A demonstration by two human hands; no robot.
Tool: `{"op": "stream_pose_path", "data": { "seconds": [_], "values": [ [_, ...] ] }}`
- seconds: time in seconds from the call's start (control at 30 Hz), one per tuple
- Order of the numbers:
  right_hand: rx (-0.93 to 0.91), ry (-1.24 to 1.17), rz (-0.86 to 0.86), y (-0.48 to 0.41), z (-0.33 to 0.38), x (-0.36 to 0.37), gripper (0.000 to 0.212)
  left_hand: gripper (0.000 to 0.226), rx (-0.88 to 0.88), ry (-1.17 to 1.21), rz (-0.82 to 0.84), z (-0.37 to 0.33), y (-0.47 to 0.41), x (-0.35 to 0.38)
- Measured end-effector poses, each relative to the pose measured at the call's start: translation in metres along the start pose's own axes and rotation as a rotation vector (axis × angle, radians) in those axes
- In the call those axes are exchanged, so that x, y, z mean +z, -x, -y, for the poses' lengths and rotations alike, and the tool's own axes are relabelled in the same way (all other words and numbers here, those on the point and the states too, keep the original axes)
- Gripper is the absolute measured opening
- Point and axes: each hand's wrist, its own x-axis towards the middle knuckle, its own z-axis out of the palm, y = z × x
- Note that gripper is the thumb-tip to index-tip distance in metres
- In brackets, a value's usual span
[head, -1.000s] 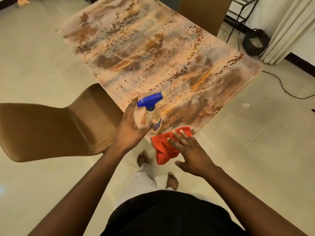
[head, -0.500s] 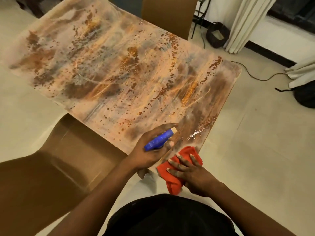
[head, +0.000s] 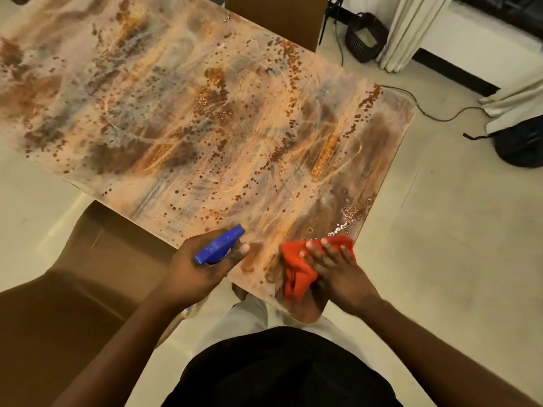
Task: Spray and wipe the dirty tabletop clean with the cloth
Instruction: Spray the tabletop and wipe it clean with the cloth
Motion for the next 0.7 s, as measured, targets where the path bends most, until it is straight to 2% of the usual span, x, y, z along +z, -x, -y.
{"op": "stream_pose_path", "data": {
  "seconds": [0.17,0.27,0.33,0.4,0.53,0.7],
  "values": [
    [0.365,-0.164,-0.093,-0.073,-0.068,-0.066,0.073,0.052,-0.132,-0.12,0.012,0.011,0.009,0.015],
    [0.507,-0.356,-0.09,-0.119,-0.095,-0.101,0.071,0.054,-0.188,-0.172,0.02,0.015,0.014,0.02],
    [0.533,-0.447,-0.072,-0.141,-0.092,-0.111,0.072,0.039,-0.224,-0.177,0.024,0.02,0.016,0.021],
    [0.477,-0.411,-0.048,-0.155,-0.07,-0.112,0.074,0.022,-0.256,-0.181,0.009,0.023,0.017,0.021],
    [0.179,-0.174,0.048,-0.149,0.01,-0.078,0.077,0.025,-0.257,-0.135,-0.069,0.026,0.019,0.016],
    [-0.244,-0.029,0.065,-0.073,0.094,0.003,0.074,0.022,-0.251,-0.15,-0.085,0.034,0.016,0.007]
  ]
}}
